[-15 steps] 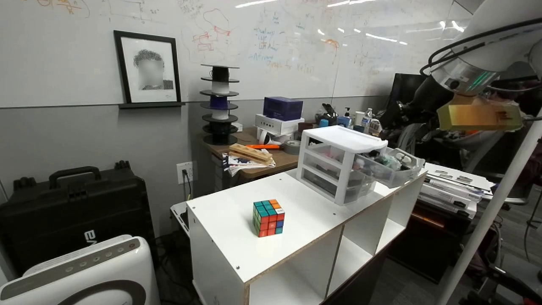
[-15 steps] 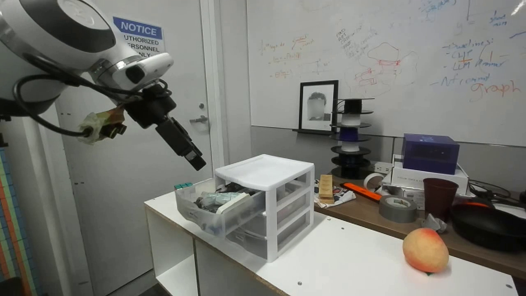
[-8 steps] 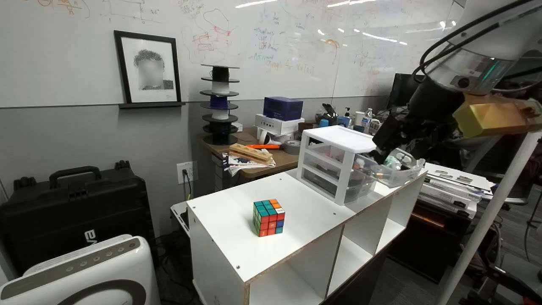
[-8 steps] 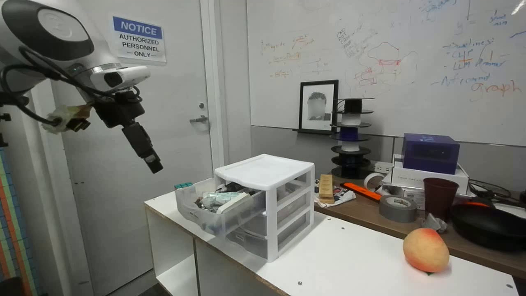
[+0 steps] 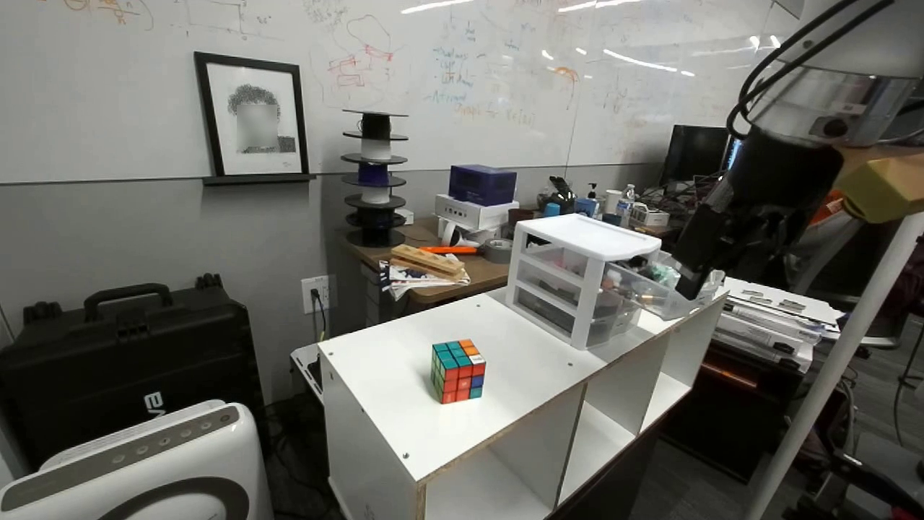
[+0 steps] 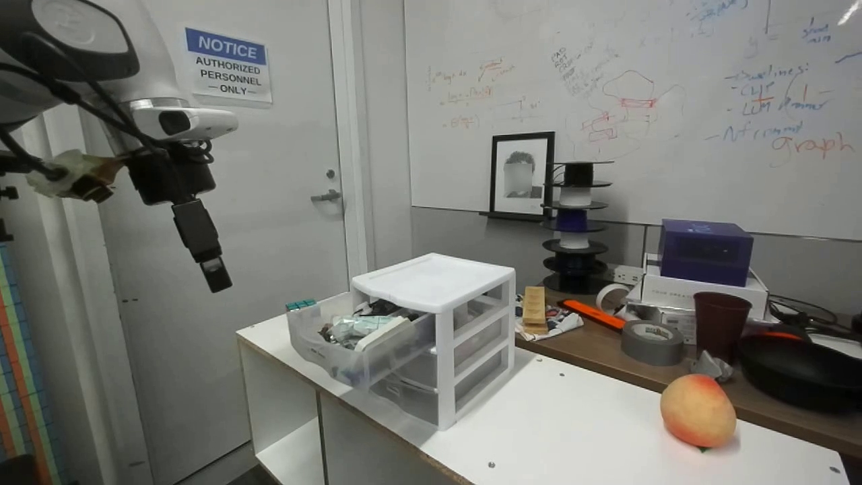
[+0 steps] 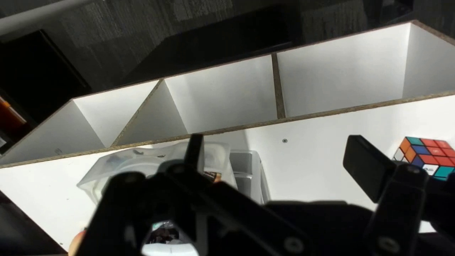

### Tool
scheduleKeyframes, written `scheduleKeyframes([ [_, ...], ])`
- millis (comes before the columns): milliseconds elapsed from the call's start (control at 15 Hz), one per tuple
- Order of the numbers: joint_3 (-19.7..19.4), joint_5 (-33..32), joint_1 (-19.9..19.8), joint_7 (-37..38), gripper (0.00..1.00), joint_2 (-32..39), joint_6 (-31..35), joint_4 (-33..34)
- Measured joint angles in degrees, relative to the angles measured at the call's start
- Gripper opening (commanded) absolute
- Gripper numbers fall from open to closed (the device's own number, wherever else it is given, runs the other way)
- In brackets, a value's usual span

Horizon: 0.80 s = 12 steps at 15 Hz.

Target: Put the paper in the topmost drawer and close it

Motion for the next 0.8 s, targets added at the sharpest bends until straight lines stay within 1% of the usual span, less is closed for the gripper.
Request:
scheduleKeyframes([
  [333,-4.61,-0.15,-0.56,-3.81,1.0,-1.03,-8.52,-0.03],
  [467,-6.85,-1.33,-1.97,-4.31,1.0,-0.96,-9.87,-0.11],
  [667,-10.11,-4.04,-4.6,-4.63,1.0,-0.28,-9.78,-0.21],
  [733,-11.05,-5.15,-5.6,-4.63,0.75,0.28,-9.73,-0.26],
  [800,-10.64,-5.26,-7.74,-5.05,0.73,1.15,-9.5,-0.31],
])
